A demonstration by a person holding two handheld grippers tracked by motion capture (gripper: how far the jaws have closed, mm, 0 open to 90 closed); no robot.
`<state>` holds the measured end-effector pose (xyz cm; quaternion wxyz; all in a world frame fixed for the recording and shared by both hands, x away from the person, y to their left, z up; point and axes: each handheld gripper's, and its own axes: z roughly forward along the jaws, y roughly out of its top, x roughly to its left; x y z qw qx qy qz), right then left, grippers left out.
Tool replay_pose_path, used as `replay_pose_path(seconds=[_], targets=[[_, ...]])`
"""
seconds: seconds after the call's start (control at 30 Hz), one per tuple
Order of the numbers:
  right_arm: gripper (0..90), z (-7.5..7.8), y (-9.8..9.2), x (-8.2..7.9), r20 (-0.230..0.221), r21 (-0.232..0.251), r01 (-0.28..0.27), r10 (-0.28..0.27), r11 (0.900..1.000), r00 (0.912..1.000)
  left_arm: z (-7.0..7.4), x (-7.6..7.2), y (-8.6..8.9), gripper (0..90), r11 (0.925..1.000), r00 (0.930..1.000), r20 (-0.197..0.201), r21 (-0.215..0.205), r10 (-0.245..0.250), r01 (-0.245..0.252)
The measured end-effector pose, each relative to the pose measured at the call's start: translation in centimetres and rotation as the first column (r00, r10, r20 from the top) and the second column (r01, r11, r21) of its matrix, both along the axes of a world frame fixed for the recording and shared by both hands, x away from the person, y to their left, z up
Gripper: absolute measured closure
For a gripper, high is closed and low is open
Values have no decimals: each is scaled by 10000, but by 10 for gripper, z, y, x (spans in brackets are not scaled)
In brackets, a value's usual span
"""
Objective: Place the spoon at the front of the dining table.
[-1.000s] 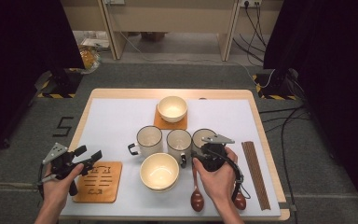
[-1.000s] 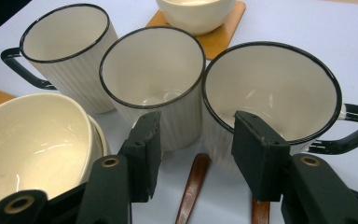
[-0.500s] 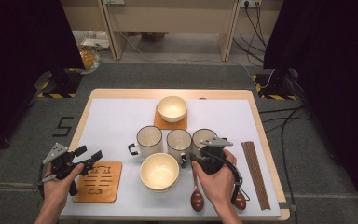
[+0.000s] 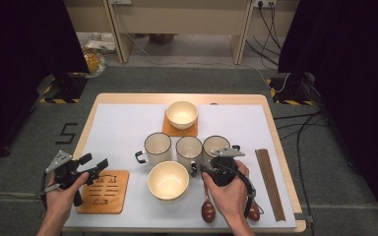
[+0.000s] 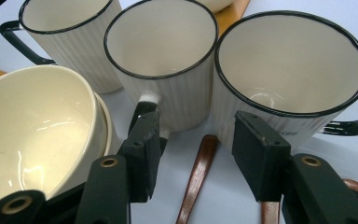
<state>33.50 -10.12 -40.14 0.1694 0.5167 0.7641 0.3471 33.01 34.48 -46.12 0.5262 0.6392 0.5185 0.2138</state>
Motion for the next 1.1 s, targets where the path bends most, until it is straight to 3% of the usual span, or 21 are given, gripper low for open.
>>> replay_pose_path(seconds=[1.1], targets=[[503, -18, 2, -6, -400, -171, -39, 33, 9998, 9992, 0, 0, 1, 190, 10000, 10000, -13, 8, 9, -9]])
